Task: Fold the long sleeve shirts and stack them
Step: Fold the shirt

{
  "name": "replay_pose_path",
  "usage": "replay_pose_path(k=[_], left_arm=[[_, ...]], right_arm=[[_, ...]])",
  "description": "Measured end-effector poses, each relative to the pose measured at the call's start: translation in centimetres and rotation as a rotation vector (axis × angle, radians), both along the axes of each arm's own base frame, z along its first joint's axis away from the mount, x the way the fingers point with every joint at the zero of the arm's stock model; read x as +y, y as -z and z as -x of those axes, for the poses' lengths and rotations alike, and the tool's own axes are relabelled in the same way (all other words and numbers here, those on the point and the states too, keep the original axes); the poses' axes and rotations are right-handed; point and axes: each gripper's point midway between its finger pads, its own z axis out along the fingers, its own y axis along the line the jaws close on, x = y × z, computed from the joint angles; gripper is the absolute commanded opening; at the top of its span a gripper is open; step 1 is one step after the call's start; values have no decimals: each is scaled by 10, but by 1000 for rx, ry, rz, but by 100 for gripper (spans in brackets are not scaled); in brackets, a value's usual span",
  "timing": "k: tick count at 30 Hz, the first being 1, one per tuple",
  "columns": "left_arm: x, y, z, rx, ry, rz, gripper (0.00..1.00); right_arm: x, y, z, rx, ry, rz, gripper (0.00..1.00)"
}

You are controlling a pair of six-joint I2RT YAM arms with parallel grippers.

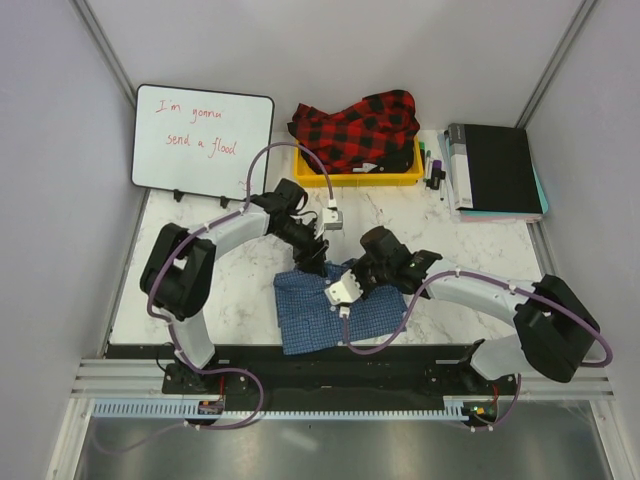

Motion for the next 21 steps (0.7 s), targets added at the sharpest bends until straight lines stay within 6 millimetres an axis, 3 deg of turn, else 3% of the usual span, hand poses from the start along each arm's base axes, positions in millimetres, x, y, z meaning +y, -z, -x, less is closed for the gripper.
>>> replay_pose_path(k=[3, 4, 5, 7, 8, 10, 11, 15, 18, 21], left_arm=[[-5, -5, 6, 36, 11, 9, 33], [-8, -7, 9, 53, 21, 13, 8], [-9, -8, 12, 64, 24, 10, 2], [-10, -9, 17, 92, 23, 0, 2], [-10, -10, 17, 102, 19, -5, 2], [-8, -12, 13, 112, -3, -16, 2], [-7, -15, 9, 113, -18, -25, 2], [4, -45, -35, 39, -109, -69, 2], [5, -90, -88, -113, -178, -70, 2], [5, -149, -137, -326, -244, -49, 2]], right_arm=[[-3, -2, 0, -7, 11, 0, 0], [-3, -2, 0, -9, 16, -1, 1], [-4, -3, 0, -9, 18, -2, 18], [-5, -4, 0, -8, 27, -6, 41], [-5, -6, 1, -7, 33, -10, 60], [-7, -10, -1, -7, 64, -25, 77], [-8, -16, -2, -15, 78, -38, 98], [-23, -42, -14, -12, 192, -122, 98], [-46, -72, -41, 28, 351, -212, 98], [-85, -122, -83, 62, 571, -368, 98]])
